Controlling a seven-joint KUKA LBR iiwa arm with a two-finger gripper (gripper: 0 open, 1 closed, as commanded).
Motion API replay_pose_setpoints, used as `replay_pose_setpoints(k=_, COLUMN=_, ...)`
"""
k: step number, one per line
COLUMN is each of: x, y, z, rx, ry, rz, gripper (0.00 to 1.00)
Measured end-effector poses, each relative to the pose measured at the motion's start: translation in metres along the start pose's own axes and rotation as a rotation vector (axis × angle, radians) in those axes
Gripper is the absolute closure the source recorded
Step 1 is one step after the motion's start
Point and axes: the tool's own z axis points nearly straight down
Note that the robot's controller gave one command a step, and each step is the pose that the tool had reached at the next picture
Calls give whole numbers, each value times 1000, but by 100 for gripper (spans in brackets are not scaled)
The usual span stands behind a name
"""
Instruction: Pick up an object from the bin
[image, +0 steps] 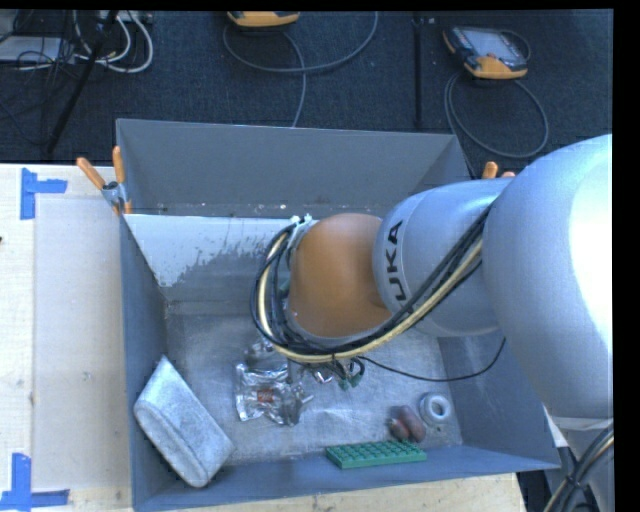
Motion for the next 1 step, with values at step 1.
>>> replay_pose_setpoints(k=1, x=-1, y=0, z=-2, rx=0, ry=-3, rz=2, gripper=100)
